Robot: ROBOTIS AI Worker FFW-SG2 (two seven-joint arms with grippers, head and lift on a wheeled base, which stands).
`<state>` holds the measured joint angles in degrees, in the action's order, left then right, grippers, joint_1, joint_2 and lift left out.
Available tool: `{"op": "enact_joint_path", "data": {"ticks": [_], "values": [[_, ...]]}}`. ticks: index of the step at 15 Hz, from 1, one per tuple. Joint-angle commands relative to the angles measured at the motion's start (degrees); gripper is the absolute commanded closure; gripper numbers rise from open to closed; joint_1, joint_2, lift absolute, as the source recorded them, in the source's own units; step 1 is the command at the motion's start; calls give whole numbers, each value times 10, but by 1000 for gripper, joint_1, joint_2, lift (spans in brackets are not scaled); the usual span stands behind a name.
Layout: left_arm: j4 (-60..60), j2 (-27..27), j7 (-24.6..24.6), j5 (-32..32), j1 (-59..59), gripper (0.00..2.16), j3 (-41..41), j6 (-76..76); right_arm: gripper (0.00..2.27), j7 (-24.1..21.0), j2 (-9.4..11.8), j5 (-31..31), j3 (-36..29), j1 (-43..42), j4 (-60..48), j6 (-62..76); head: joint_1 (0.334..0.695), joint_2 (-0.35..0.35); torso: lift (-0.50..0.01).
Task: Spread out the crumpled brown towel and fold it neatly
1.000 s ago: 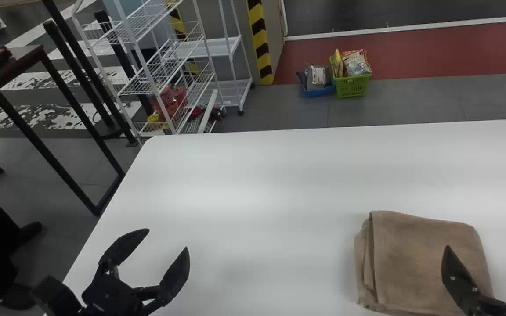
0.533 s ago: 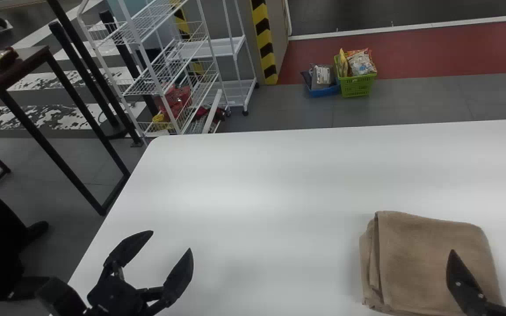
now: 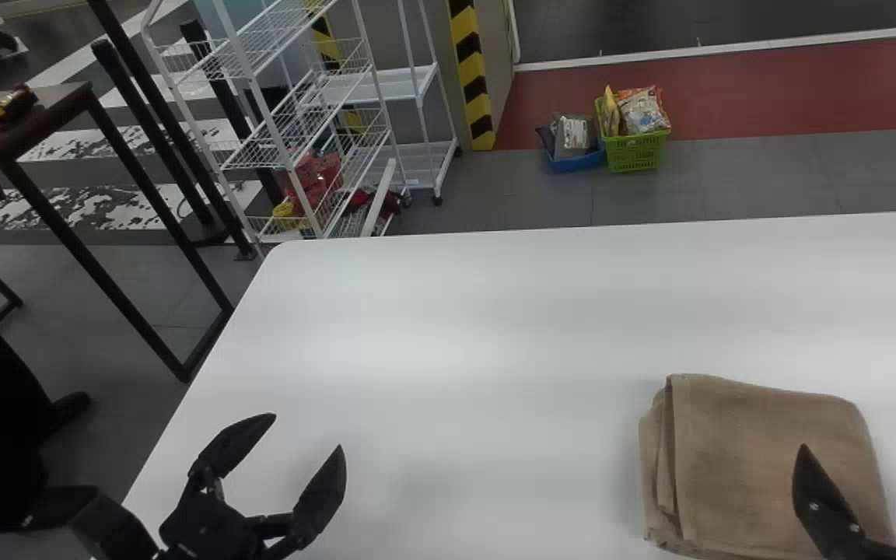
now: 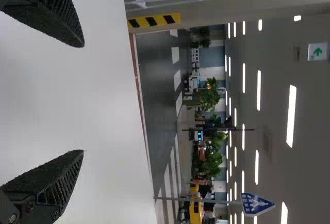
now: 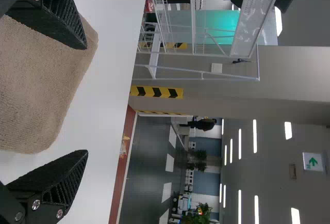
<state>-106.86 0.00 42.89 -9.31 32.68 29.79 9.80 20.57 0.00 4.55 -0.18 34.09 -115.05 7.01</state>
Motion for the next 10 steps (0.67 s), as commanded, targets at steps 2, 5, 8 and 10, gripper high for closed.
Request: {"op": "enact_joint_path", "data": {"ticks": [2,5,8,10], "values": [[1,1,0,0,0,76,-1,-1,97,0,-1,-1,0,0,1,1,695,309,-128],[2,1,-1,1,0,76,-1,1,97,1,-1,-1,0,0,1,1,695,309,-128],[2,1,-1,2,0,76,-2,1,97,1,-1,0,0,0,3,1,695,309,-128],[3,1,-1,2,0,76,-2,1,97,1,-1,0,0,-1,3,1,695,309,-128]]}}
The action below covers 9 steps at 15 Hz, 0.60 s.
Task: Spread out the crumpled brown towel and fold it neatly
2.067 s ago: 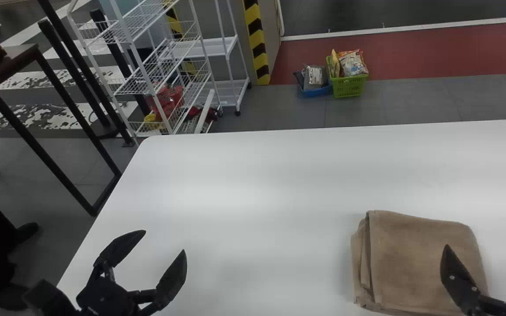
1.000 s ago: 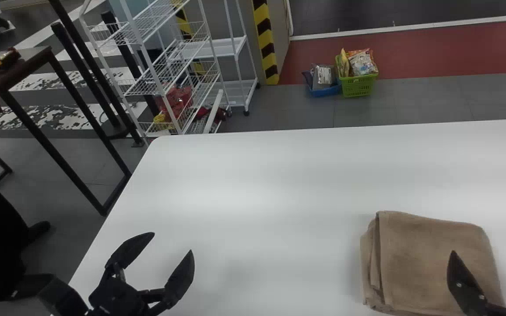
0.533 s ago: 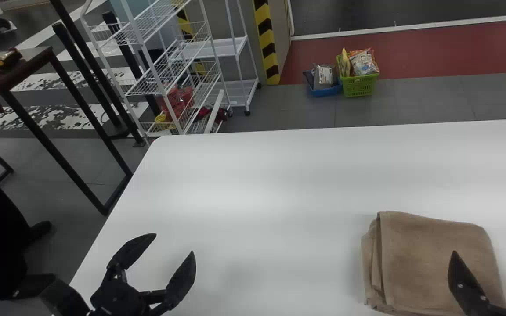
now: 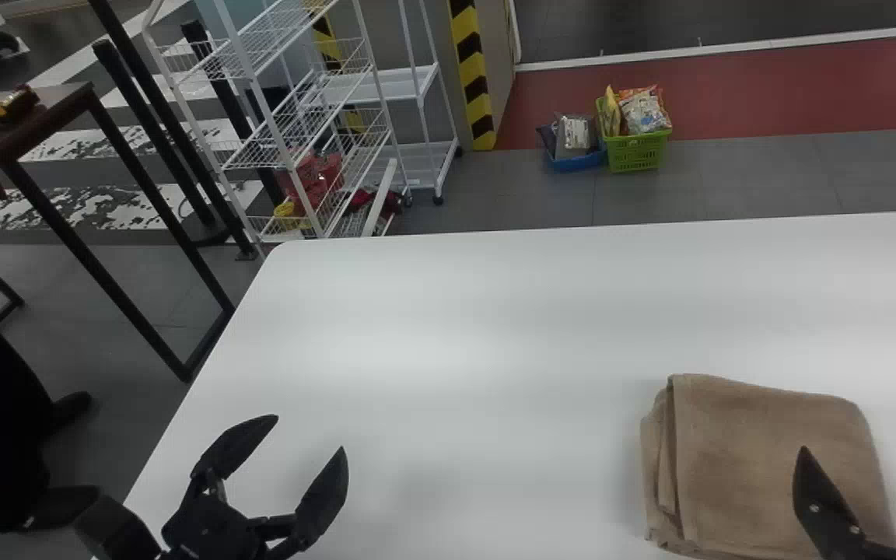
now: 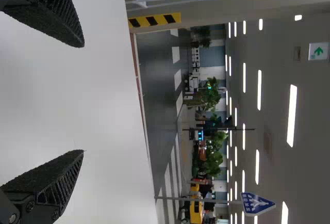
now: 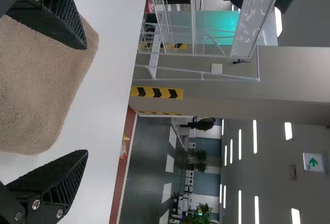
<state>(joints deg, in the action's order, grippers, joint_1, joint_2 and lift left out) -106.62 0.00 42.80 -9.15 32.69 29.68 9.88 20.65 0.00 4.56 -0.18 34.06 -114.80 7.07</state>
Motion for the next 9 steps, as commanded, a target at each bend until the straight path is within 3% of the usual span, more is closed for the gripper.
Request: {"op": "enact_joint_path", "data": {"ticks": [1,9], "values": [[2,1,0,0,-1,76,-1,0,97,0,-1,0,0,0,0,0,695,309,-128],[2,1,0,3,-1,76,-1,0,97,0,-1,0,0,0,4,11,695,308,-128]]}}
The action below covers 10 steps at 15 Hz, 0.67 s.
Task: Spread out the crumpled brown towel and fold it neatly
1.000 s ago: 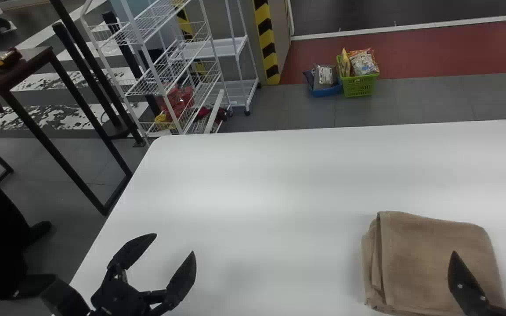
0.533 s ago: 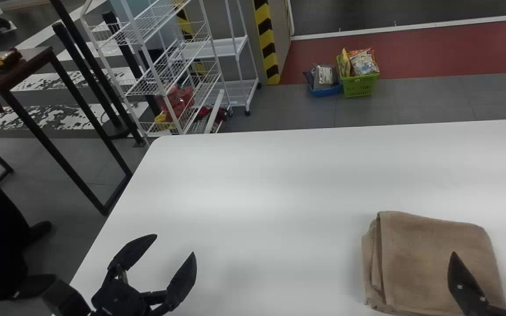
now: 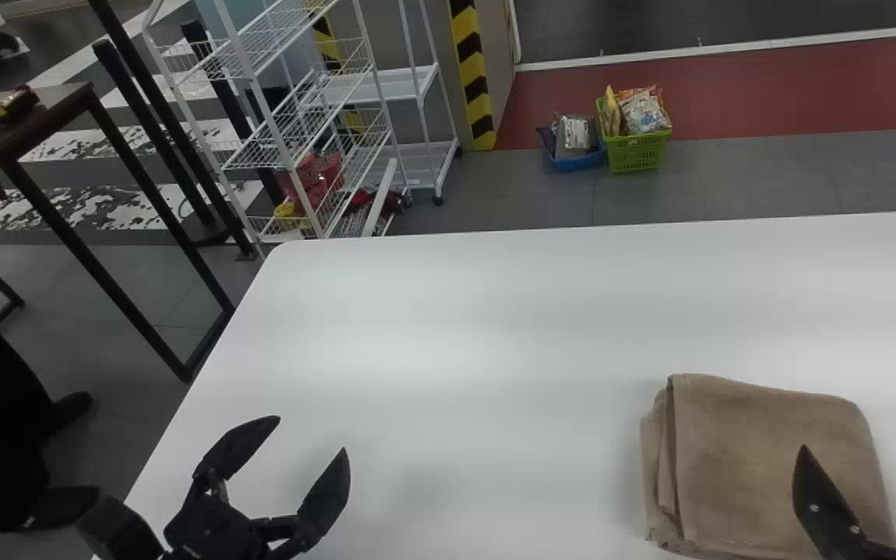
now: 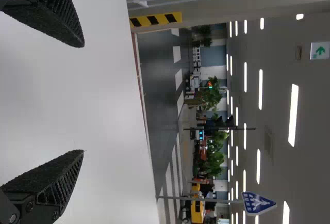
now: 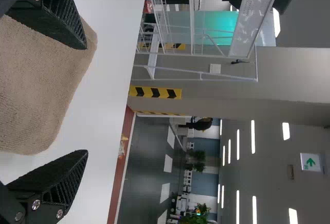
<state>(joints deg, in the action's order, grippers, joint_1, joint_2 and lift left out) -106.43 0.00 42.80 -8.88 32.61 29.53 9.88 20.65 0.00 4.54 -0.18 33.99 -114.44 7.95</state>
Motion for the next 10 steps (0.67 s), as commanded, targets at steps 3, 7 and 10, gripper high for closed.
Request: {"op": "enact_joint_path", "data": {"ticks": [3,7,10], "values": [[0,1,0,0,0,76,0,2,97,0,-1,0,0,0,0,4,695,308,-128],[0,1,1,0,0,76,0,2,97,1,-1,0,0,0,0,4,695,308,-128],[2,1,1,0,0,76,0,2,97,1,-1,0,0,0,1,4,695,308,-128]]}}
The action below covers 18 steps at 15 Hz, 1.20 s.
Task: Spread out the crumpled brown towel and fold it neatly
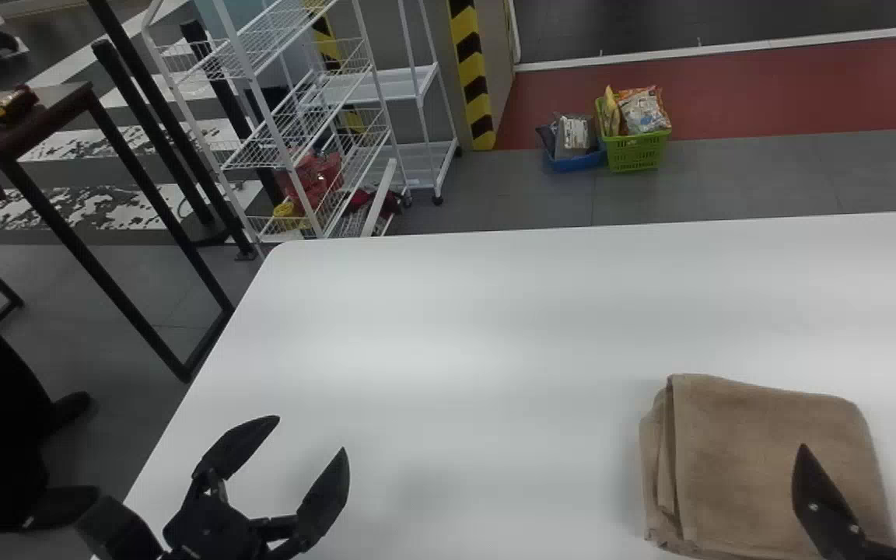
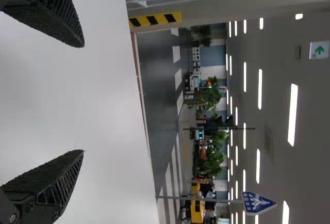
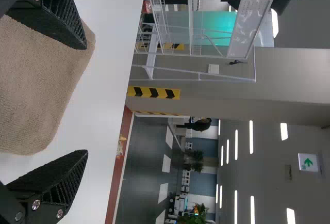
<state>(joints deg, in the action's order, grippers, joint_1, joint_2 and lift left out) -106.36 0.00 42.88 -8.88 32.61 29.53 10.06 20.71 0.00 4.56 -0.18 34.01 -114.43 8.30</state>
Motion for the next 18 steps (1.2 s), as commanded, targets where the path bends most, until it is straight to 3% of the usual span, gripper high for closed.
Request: {"op": "enact_joint_path", "data": {"ticks": [1,18], "values": [[2,1,0,0,0,76,0,0,97,0,-1,0,0,0,1,0,695,308,-128],[3,1,-1,2,0,76,-1,2,100,0,-1,0,2,-1,6,5,695,311,-128]]}}
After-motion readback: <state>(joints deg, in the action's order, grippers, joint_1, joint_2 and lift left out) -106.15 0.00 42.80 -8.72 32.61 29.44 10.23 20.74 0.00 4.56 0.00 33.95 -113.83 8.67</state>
